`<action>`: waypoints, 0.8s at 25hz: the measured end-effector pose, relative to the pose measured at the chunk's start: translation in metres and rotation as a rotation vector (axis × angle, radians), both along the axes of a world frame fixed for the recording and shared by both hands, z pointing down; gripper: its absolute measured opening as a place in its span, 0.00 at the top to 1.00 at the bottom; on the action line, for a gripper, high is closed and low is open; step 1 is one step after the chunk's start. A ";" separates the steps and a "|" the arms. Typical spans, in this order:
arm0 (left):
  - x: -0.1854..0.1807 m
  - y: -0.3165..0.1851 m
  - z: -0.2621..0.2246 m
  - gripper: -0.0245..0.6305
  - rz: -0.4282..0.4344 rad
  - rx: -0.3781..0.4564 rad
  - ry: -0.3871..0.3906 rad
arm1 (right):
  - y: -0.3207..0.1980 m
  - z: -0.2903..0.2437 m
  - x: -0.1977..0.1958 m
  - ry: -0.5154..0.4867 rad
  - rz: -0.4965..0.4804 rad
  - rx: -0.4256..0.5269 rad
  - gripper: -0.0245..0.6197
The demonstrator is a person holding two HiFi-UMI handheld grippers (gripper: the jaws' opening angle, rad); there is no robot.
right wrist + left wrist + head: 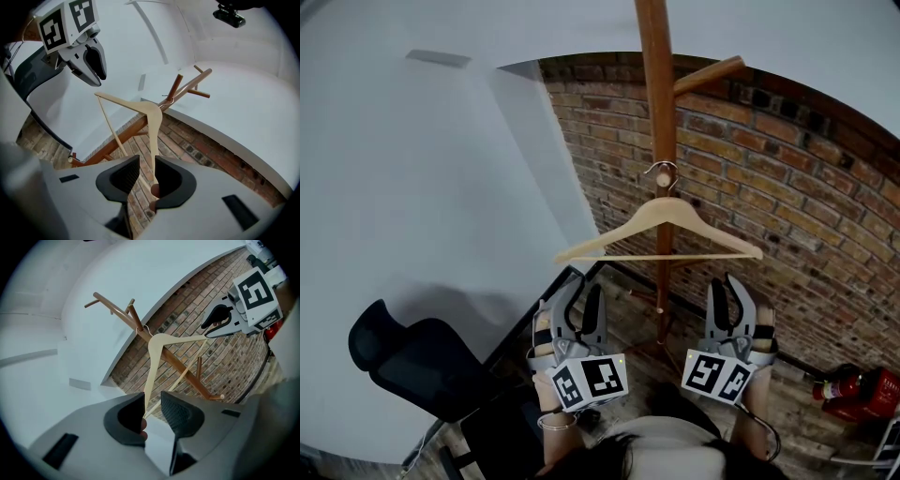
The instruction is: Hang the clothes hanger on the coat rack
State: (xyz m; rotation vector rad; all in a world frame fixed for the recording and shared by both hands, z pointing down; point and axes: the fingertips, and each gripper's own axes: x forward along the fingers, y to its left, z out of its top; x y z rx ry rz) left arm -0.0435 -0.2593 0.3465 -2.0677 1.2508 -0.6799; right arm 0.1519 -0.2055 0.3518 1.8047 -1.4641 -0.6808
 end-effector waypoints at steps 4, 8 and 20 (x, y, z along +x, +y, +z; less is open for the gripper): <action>-0.008 0.013 0.001 0.82 0.003 -0.002 0.014 | 0.014 -0.001 -0.009 0.000 0.003 0.010 0.80; -0.014 0.027 0.006 0.87 0.013 -0.005 0.019 | 0.031 -0.001 -0.014 -0.009 0.017 0.027 0.83; -0.038 0.069 0.012 0.93 0.038 -0.021 0.029 | 0.074 -0.005 -0.042 -0.014 0.032 0.050 0.88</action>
